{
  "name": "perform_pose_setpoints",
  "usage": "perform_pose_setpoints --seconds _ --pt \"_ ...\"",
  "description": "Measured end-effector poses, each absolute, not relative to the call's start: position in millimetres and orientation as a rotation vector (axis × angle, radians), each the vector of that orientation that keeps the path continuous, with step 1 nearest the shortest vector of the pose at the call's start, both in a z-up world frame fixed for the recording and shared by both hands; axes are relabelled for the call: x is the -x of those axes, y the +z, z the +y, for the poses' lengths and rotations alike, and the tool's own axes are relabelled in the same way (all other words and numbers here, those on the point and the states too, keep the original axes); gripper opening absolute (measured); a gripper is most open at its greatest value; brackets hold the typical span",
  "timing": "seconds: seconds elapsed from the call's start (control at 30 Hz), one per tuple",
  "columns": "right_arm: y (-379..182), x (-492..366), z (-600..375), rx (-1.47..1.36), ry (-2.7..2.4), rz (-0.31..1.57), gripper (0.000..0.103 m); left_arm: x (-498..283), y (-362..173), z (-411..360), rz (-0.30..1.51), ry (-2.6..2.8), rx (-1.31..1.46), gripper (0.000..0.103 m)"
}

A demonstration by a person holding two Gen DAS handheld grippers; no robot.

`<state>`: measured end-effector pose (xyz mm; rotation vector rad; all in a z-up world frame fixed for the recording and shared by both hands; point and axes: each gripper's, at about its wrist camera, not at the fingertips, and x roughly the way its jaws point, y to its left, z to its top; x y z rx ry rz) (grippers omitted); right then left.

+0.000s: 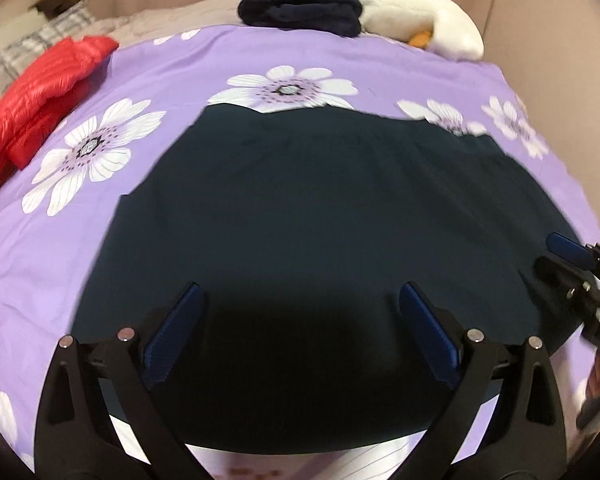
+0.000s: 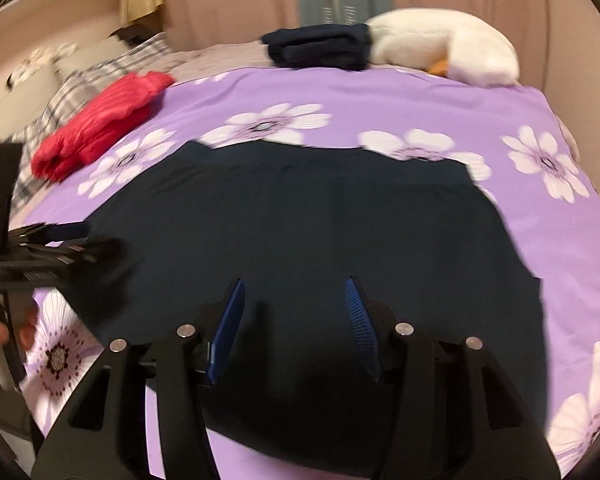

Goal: Fold large clothes

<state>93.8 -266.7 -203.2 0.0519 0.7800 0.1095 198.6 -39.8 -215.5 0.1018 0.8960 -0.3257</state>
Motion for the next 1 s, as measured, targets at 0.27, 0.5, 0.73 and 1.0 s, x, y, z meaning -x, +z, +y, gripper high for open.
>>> perform_pose_setpoints --seconds 0.27,0.5,0.73,1.0 --pt "-240 -90 -248 0.026 0.081 0.819 0.053 -180 -240 -55 0.885 -0.291 -0.196 0.100" --pt "-238 -78 -278 -0.026 -0.015 0.804 0.053 -177 -239 -48 0.887 -0.286 -0.195 0.100" --pt "-235 -59 -306 -0.082 -0.079 0.786 0.053 -179 -239 -40 0.903 -0.273 -0.188 0.101" --pt "-238 -47 -334 -0.149 -0.149 0.783 0.053 -182 -243 -20 0.938 -0.236 -0.129 0.101"
